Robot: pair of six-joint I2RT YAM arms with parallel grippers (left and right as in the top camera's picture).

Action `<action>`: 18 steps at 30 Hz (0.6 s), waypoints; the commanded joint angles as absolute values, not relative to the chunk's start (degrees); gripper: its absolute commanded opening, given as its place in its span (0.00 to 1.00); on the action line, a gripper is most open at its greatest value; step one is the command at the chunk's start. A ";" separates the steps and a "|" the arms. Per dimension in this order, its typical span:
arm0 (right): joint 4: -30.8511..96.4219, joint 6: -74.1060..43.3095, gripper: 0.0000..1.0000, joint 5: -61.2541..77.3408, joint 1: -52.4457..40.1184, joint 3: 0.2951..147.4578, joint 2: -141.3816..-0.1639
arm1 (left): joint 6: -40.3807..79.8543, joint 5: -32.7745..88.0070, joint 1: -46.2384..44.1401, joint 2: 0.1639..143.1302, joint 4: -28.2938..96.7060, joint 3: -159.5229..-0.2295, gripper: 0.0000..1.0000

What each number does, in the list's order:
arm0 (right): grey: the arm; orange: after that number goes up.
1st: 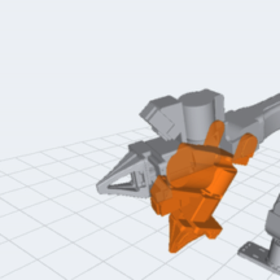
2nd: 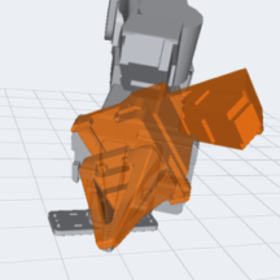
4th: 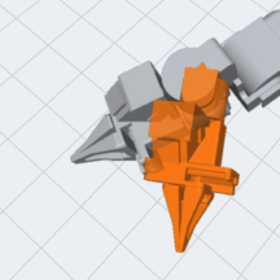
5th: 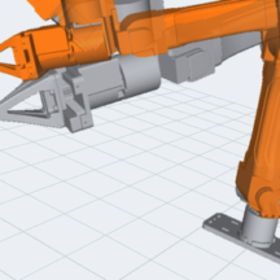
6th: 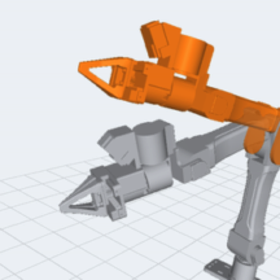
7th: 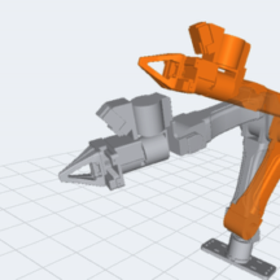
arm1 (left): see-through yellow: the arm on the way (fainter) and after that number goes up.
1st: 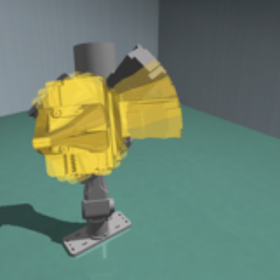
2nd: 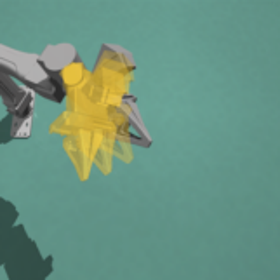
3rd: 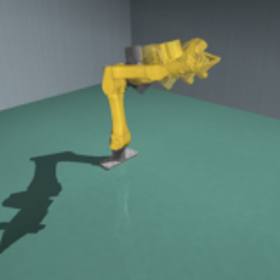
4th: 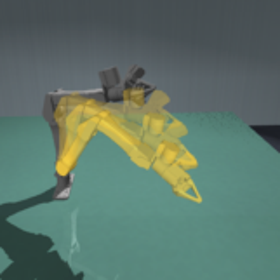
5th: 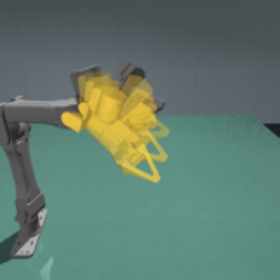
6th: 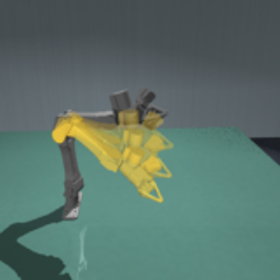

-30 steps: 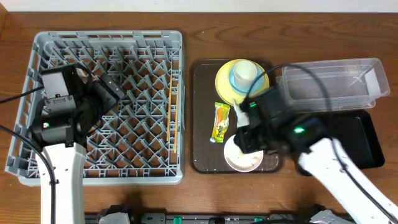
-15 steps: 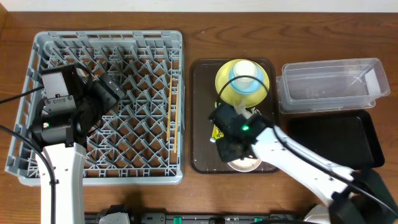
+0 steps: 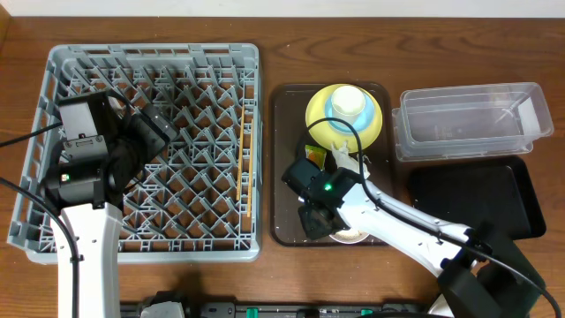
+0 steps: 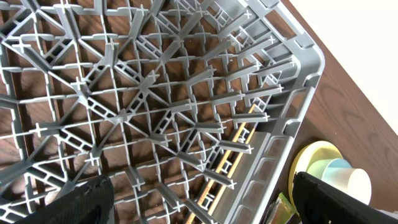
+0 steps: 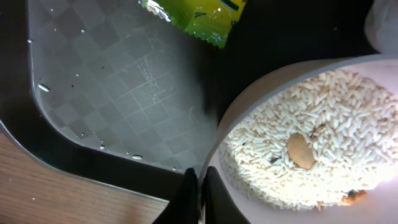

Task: Sort waste into correct bins and load items into the dishwasher rack
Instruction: 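Grip the white bowl rim with the right gripper and lift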

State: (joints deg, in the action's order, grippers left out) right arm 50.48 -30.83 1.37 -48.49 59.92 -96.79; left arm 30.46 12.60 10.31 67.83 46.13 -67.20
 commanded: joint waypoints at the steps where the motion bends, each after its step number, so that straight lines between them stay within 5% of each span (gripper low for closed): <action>1: 51.64 -31.27 0.01 0.45 -47.83 60.07 -96.86 | 30.74 12.86 10.55 68.10 46.26 -67.94 0.93; 18: 59.99 -26.94 0.01 -1.48 -40.21 65.10 -93.01 | 30.74 12.86 10.55 68.10 46.24 -67.94 0.93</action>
